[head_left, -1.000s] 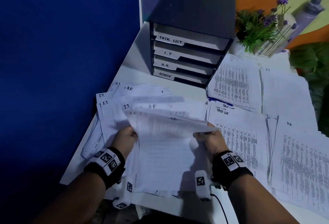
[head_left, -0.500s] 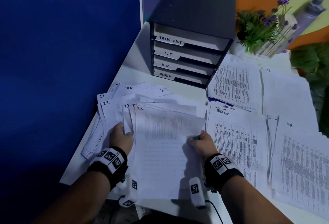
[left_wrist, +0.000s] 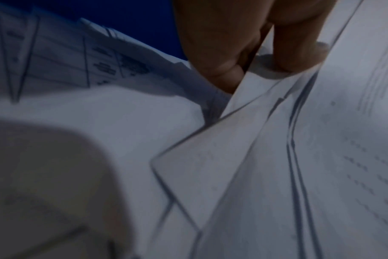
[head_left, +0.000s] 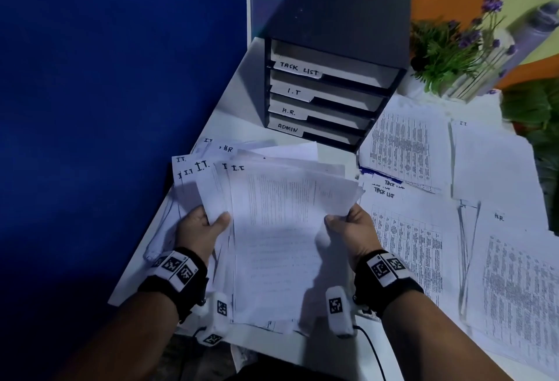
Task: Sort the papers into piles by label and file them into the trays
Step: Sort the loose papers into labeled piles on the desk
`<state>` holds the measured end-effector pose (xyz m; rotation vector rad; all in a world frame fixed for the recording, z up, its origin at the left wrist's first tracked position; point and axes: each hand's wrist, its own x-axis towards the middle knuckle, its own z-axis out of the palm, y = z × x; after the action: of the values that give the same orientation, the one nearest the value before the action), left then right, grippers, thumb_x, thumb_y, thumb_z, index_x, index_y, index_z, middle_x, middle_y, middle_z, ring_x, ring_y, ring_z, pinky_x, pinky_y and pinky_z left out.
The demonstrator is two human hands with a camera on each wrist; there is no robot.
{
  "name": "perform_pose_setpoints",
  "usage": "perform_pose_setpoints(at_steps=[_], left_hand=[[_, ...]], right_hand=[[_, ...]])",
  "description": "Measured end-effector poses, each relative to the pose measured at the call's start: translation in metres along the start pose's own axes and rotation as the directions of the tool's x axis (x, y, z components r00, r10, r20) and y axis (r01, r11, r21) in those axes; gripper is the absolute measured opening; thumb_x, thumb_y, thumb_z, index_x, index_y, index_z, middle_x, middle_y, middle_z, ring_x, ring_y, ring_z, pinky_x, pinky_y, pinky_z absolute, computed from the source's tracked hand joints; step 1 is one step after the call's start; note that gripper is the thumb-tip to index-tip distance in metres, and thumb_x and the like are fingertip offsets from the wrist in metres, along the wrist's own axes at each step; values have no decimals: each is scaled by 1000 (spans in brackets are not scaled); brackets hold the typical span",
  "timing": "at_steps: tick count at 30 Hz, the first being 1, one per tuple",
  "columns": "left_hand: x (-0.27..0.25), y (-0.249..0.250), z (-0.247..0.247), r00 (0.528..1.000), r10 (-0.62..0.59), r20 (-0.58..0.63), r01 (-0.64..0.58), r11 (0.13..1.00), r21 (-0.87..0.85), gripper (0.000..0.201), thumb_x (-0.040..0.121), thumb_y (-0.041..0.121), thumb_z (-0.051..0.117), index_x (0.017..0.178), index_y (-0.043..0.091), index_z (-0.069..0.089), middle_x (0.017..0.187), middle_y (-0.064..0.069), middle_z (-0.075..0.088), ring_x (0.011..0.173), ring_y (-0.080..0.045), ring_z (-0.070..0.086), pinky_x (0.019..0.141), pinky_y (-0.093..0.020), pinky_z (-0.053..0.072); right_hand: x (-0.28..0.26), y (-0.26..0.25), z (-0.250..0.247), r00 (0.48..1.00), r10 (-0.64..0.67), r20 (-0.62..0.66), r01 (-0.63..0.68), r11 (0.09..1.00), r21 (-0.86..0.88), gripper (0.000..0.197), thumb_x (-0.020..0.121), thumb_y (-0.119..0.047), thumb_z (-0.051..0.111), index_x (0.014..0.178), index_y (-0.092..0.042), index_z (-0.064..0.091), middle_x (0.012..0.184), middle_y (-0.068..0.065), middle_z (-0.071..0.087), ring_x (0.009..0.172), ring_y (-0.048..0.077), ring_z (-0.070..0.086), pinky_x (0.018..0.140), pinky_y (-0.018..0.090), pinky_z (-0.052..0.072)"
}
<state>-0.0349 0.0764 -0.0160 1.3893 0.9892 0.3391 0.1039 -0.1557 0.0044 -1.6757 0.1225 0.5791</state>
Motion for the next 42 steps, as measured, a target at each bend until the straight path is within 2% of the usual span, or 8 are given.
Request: perform_pose_setpoints(at_steps=[4,7,11,16,25,31,37,42], left_hand=[[11,-7,-11,998,-9,-66,14,997,75,15,95,13,57,85,22,63,88,3,69,89,-22,64,88,-35,49],[13,-13,-11,995,-38,88,20,980,198,12,91,18,56,81,18,64,85,-7,70,82,-22,62,78,-34,49],[22,-12,-15,1000,20,14,-24,848,529,16,89,12,57,99,21,66,111,-11,67,100,-24,62,83,-33,50],[31,-10,-29,985,-89,-150,170,683,711,76,82,26,72,146,10,35,146,-19,38,132,-33,41,108,-37,37],[35,-20,-34,964,102,-244,32,871,490,47,83,2,68,127,13,54,120,-8,62,108,-28,59,90,-35,48],[29,-11,-25,981,43,-187,49,884,464,45,91,-1,52,135,7,49,127,-15,56,110,-28,55,88,-28,40],[34,-12,-20,990,85,-112,-18,867,497,25,89,-2,49,108,6,63,100,-7,64,93,-18,54,82,-25,40],[49,-22,-33,998,9,-55,25,808,589,6,88,31,54,90,26,57,78,3,67,77,-24,65,70,-26,50]], right_hand=[[-3,4,4,1000,13,24,-14,999,42,33,83,18,54,91,-12,66,69,-2,68,67,14,58,67,29,47],[-5,4,8,996,-33,84,33,999,8,36,85,17,54,82,-19,59,57,-11,62,59,6,55,65,28,45],[-1,7,11,990,-79,116,97,983,-158,50,80,5,58,117,-28,50,66,-1,56,62,14,52,67,33,51],[0,29,26,996,54,72,-33,962,-270,11,70,-6,47,75,-12,55,64,3,55,66,20,52,57,40,46],[-1,29,27,998,47,49,-31,961,-274,28,75,8,51,64,-16,58,57,-5,55,55,10,50,53,23,40],[2,22,20,992,54,118,-24,971,-239,36,78,11,43,55,-16,34,55,3,27,54,13,22,54,30,15],[4,19,27,980,84,180,-34,964,-265,46,79,13,39,51,-22,28,43,-14,23,44,5,18,45,19,16],[2,24,25,977,110,182,-64,968,-244,36,86,3,56,61,-21,64,53,-4,52,58,15,49,60,29,44]])
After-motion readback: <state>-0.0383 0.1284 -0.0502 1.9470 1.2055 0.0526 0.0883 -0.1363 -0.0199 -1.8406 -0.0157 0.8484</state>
